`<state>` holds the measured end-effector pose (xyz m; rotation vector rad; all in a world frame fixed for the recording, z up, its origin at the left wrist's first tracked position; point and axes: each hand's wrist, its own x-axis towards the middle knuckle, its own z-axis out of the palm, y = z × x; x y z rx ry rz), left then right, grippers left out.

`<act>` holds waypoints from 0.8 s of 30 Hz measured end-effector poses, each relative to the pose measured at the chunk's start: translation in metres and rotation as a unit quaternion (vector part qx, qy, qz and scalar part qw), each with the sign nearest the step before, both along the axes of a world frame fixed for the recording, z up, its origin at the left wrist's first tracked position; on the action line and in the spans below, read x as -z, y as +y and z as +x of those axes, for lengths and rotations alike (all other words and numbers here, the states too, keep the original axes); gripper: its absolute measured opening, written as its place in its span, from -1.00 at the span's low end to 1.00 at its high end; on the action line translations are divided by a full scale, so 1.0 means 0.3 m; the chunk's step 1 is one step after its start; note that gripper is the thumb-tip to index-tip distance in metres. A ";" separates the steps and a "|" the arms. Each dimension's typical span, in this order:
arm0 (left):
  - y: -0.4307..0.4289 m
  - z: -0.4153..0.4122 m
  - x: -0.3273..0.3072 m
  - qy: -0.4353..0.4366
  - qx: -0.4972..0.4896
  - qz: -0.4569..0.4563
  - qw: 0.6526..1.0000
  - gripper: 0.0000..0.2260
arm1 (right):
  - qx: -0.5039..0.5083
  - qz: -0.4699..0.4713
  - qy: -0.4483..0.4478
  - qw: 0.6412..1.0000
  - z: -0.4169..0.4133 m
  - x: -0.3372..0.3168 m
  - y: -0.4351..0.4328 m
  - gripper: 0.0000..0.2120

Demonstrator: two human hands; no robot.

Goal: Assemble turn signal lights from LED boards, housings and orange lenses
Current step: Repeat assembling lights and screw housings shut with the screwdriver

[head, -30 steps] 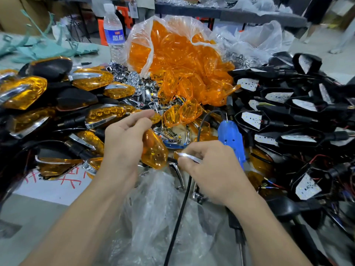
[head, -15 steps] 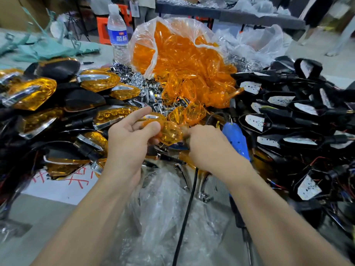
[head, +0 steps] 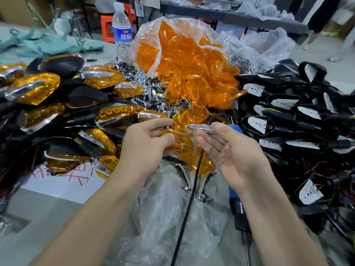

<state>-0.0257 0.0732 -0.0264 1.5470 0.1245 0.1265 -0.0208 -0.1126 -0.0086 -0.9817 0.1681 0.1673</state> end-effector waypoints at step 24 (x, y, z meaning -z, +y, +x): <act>-0.026 -0.010 -0.011 0.043 0.028 -0.111 0.992 -0.75 | 0.062 -0.193 -0.162 0.966 -0.046 0.044 -0.030 -0.78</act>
